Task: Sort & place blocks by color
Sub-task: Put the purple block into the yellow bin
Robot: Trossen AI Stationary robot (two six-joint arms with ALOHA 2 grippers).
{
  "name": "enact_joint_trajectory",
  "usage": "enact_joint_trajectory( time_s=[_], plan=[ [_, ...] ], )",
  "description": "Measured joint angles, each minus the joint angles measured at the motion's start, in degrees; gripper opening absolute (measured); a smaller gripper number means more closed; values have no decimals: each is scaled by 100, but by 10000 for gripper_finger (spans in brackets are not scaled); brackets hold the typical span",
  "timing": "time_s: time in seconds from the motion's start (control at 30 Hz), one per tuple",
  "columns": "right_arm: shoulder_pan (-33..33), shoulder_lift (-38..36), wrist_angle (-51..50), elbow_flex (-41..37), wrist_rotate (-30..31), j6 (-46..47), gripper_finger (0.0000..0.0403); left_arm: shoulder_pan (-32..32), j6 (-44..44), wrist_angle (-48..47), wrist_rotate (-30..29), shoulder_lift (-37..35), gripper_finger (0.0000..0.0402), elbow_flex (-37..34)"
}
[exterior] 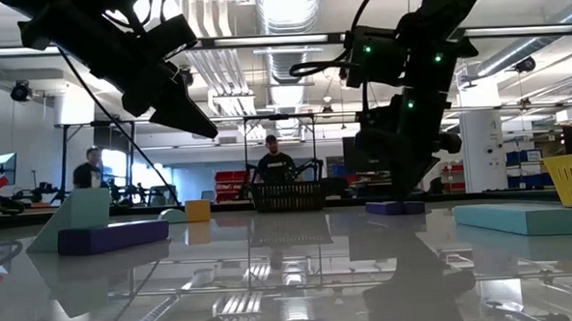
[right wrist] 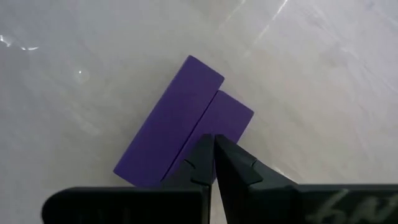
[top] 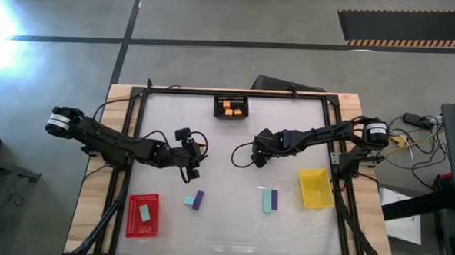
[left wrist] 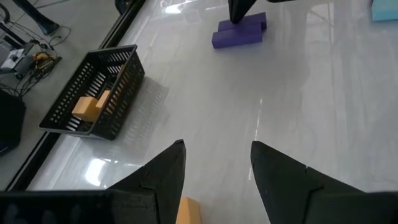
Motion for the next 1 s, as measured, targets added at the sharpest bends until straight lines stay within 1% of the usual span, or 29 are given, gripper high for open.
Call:
enact_joint_trajectory(
  time_s=[0.23, 0.5, 1.0],
  plan=[
    [0, -75, -88, -11, -6, -29, 9, 2, 0, 2, 0, 0, 167, 0],
    [-9, -171, -547, -20, 23, -59, 9, 4, 0, 0, 0, 0, 167, 0],
    [-4, -321, -549, 7, -49, -60, 9, 4, -2, 0, 0, 0, 167, -2]
  ],
)
